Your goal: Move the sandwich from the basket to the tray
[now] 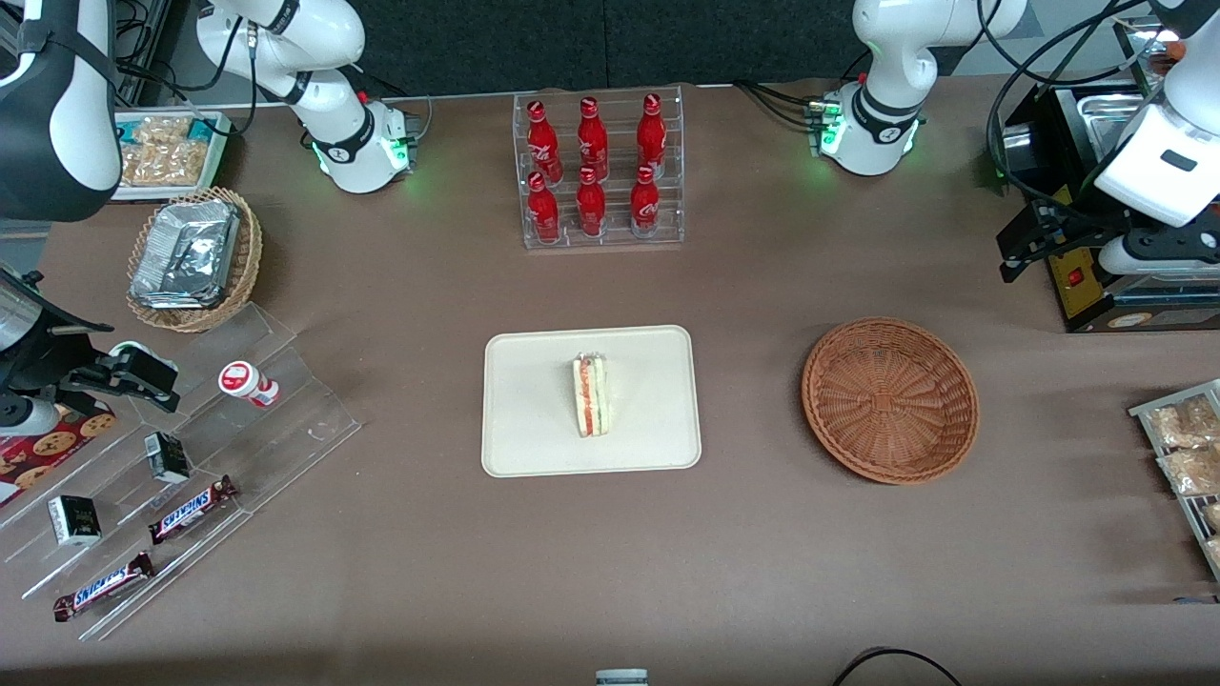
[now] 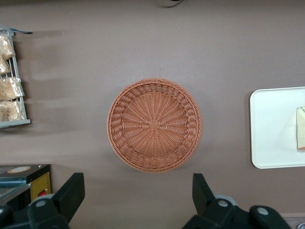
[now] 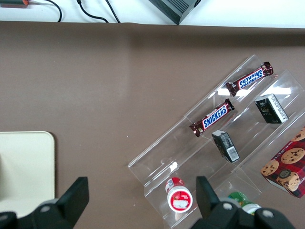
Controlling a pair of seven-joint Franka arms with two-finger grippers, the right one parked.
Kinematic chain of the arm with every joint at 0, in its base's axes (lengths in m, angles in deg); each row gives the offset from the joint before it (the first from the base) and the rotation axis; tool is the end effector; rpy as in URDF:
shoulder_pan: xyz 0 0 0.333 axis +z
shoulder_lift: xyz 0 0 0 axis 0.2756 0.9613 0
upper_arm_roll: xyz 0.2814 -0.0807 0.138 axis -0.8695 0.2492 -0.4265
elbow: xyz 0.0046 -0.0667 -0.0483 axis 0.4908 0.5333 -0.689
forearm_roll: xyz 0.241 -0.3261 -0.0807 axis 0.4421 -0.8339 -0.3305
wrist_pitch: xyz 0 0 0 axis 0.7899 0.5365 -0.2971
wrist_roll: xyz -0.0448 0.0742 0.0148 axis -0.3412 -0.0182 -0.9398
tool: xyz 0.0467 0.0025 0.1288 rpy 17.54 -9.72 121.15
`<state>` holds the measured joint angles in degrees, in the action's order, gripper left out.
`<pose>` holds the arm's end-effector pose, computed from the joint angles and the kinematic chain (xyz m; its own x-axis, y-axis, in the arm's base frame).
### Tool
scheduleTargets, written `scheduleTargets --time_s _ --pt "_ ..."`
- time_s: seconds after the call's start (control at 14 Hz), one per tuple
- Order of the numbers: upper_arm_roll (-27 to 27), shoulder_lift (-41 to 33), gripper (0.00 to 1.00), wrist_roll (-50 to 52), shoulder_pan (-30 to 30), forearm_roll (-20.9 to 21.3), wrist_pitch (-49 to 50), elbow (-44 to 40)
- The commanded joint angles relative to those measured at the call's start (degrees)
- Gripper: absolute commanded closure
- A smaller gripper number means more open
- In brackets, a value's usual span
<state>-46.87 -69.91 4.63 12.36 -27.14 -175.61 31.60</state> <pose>0.5564 -0.0603 0.6209 0.9937 -0.0330 0.1074 -0.0311 -0.9993 -0.0201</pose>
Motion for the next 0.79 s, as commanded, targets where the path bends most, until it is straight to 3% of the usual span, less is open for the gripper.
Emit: scheduleTargets --time_s 0.0,0.71 --pt "-5.0 1.0 0.0 -1.1 -5.0 1.0 1.6 -2.3" --pt "-5.0 0.9 0.0 -1.0 -5.0 0.2 2.7 -2.3"
